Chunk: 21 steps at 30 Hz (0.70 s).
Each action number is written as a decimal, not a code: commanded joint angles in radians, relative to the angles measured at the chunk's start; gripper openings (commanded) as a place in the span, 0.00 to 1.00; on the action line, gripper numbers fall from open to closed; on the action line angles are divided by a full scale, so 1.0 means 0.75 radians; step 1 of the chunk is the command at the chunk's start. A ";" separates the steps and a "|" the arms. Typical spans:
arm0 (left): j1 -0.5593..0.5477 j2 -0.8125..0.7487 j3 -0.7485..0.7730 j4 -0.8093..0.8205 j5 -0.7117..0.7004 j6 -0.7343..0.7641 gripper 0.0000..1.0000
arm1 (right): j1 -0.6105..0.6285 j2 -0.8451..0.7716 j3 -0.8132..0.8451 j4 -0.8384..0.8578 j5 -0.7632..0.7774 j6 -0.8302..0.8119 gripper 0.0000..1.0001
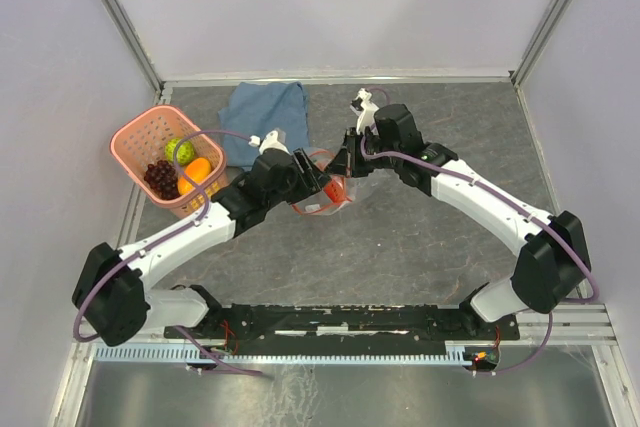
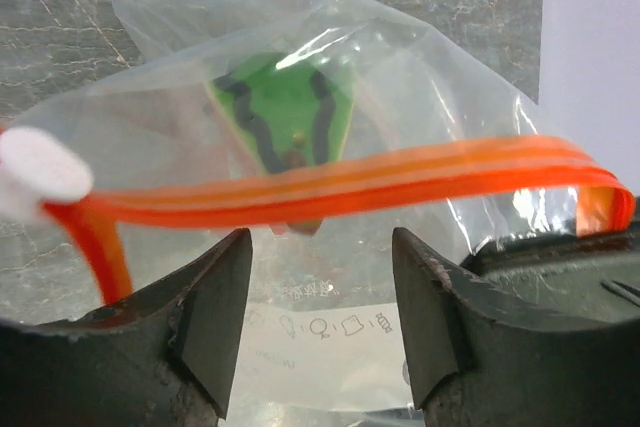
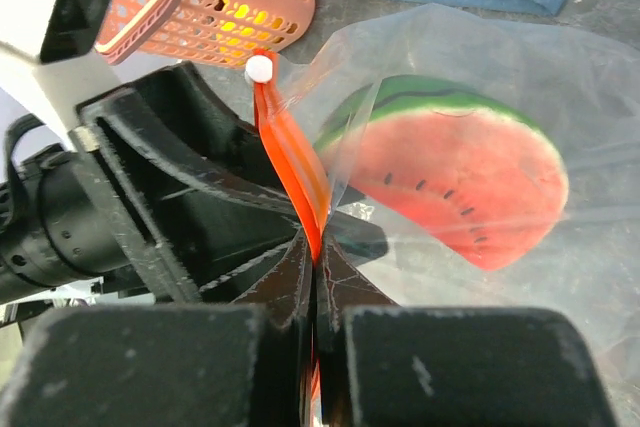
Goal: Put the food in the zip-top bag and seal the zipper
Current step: Place the fake fruit in the zipper food storage bag.
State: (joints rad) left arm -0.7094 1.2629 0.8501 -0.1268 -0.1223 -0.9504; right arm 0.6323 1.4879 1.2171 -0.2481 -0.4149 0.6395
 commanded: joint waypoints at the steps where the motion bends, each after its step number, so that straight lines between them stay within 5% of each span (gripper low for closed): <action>1: -0.006 -0.096 0.071 -0.088 -0.079 0.080 0.69 | -0.010 -0.059 -0.011 0.029 0.094 -0.027 0.02; 12: -0.006 -0.275 0.140 -0.463 -0.173 0.091 0.69 | -0.014 -0.055 -0.025 0.025 0.149 -0.048 0.02; 21: -0.007 -0.172 0.018 -0.330 -0.188 0.032 0.58 | -0.015 -0.054 -0.032 0.024 0.142 -0.053 0.02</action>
State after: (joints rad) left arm -0.7094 1.0821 0.8841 -0.4282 -0.2436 -0.9169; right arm 0.6258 1.4834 1.1973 -0.2562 -0.3164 0.6193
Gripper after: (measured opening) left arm 0.615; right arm 0.025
